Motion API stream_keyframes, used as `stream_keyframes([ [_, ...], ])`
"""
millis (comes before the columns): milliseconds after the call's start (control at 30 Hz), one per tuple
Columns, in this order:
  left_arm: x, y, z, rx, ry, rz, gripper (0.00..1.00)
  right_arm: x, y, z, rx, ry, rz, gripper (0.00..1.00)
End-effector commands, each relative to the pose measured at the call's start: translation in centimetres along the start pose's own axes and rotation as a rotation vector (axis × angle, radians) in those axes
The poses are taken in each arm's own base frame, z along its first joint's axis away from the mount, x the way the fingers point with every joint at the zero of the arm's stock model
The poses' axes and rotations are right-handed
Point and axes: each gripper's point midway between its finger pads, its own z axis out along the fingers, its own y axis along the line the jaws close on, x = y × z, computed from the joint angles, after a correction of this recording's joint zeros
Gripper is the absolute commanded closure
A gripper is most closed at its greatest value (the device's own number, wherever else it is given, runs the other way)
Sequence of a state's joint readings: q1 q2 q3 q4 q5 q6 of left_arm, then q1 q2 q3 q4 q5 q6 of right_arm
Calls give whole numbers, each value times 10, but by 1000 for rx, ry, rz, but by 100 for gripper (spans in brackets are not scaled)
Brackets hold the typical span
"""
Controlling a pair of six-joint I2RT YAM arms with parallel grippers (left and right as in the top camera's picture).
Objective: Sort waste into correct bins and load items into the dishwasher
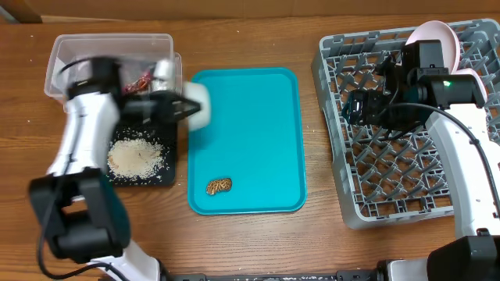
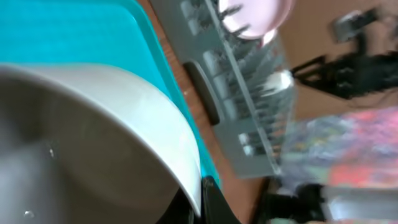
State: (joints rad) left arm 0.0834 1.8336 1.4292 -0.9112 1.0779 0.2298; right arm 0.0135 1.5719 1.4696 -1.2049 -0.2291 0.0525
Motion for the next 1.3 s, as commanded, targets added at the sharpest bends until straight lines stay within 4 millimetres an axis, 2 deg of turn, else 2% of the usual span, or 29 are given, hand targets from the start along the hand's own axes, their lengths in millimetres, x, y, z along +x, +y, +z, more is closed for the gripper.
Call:
stream_keyframes([
  [0, -3, -14, 55, -246, 81, -1, 96, -1, 1, -1, -5, -7, 4, 0],
  [67, 2, -17, 86, -351, 110, 72, 96, -1, 1, -1, -5, -7, 4, 0],
  [100, 8, -15, 105, -467, 132, 129, 96, -1, 1, -1, -5, -6, 4, 0],
  [200, 19, -9, 127, -683, 158, 247, 96, -1, 1, -1, -5, -5, 4, 0],
  [333, 31, 3, 144, -892, 191, 372, 96, -1, 1, -1, -5, -5, 5, 0],
  [567, 53, 20, 160, -907, 275, 363, 95, 0, 1, -1, -5, -3, 5, 0],
  [667, 56, 20, 162, -897, 286, 358, 95, -1, 1, -1, -6, -5, 5, 0],
  [700, 55, 20, 162, -897, 284, 358, 93, -1, 1, -1, -6, -6, 5, 0],
  [733, 55, 20, 161, -897, 283, 357, 79, -1, 1, -1, -6, -7, 5, 0],
  [767, 54, 20, 161, -898, 283, 355, 74, -1, 1, -1, -6, -7, 4, 0],
  [800, 55, 20, 160, -900, 287, 353, 65, -2, 1, -1, -6, -8, 4, 0],
  [833, 55, 18, 157, -904, 294, 341, 53, -3, 1, -1, -6, -14, 3, 0],
  [900, 51, 14, 150, -915, 302, 327, 44, -7, 2, -1, -10, -29, 6, 0],
  [967, 40, 11, 133, -941, 294, 262, 43, -16, 9, -2, -51, -64, 19, 0],
  [1033, 29, 10, 112, -967, 262, 166, 43, -24, 25, -3, -133, -92, 0, 2],
  [1067, 18, 11, 89, -988, 221, 68, 42, -30, 41, -3, -182, -117, -34, 4],
  [1133, 9, 16, 61, -1019, 181, -24, 42, -34, 56, 0, -200, -134, -79, 5],
  [1267, 8, 38, 0, -1084, 106, -256, 40, -35, 86, 17, -213, -138, -166, 6],
])
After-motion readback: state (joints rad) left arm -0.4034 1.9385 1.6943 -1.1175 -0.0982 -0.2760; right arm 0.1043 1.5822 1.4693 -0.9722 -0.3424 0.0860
